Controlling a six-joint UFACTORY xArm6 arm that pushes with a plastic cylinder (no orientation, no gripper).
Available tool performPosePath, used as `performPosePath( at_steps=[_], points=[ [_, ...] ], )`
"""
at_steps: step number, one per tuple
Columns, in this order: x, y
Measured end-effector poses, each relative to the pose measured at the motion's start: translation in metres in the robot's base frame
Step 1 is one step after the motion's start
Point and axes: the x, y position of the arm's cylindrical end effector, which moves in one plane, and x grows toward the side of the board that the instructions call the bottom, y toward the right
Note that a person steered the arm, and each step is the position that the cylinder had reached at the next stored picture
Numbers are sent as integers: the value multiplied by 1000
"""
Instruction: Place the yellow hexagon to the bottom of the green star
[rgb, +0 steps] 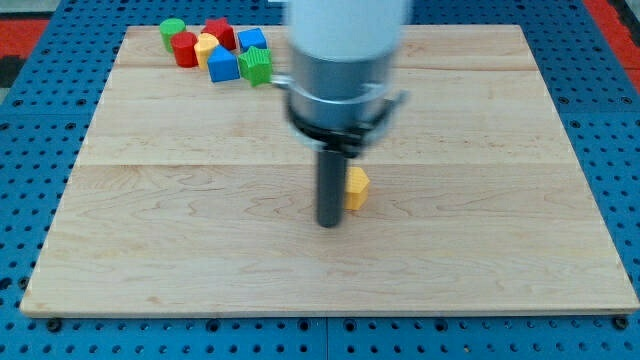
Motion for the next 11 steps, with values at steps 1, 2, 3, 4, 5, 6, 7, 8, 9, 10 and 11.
performPosePath(
  at_steps=[1, 2, 3, 4, 5, 6, 7, 8, 9, 10, 11],
  points=[
    [-19, 27],
    [-8, 56],
    [-6, 91],
    [-6, 120],
    [-17, 123],
    [-64, 102],
    [-107, 78],
    [-118, 96],
    [-147, 111],
    [-187, 88],
    [-217, 34]
  ],
)
